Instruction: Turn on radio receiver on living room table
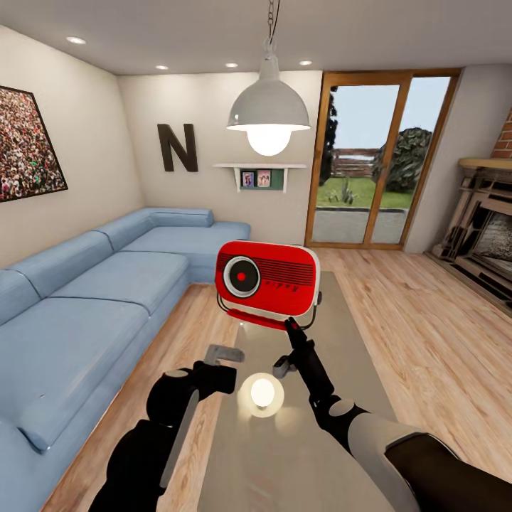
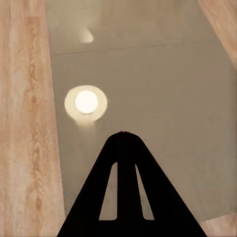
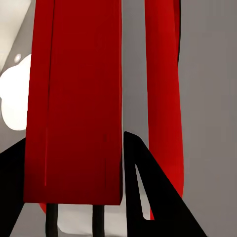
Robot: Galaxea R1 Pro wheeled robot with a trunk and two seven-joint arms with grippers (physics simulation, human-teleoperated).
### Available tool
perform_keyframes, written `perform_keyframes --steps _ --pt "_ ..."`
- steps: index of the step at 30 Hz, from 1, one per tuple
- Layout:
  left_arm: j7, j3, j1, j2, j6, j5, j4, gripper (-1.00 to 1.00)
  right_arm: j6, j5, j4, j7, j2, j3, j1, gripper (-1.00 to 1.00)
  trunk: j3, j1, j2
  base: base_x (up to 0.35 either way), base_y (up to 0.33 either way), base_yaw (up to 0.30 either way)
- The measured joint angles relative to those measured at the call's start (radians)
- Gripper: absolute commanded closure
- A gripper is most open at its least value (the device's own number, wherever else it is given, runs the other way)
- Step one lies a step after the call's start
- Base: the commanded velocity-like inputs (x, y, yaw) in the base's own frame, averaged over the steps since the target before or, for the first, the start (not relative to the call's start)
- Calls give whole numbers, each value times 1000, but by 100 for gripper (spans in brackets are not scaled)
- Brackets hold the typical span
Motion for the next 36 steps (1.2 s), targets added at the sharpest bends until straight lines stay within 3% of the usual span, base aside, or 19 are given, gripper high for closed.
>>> perform_keyframes --steps 7,10,16,20,23,36 --pt "2 -7 -23 0 -13 0 -3 100 0 3 1 0 -1 -1 2 100 0 0 0 0 0 0" --pt "22 -7 -53 0 -61 0 -3 100 1 3 2 0 -1 -1 6 100 0 0 0 0 0 0" --pt "50 -8 -86 0 -98 0 -3 100 1 4 2 0 -1 -1 16 100 0 0 0 0 0 0" --pt "47 -10 -100 0 -199 0 -3 100 1 3 3 0 -10 1 19 100 0 0 0 0 0 0" --pt "44 -37 -106 0 -245 1 -3 100 1 2 3 0 -21 -3 20 100 0 0 0 0 0 0" --pt "43 -95 -151 0 -252 1 -3 100 1 3 5 0 -52 -2 20 100 0 0 0 0 0 0"
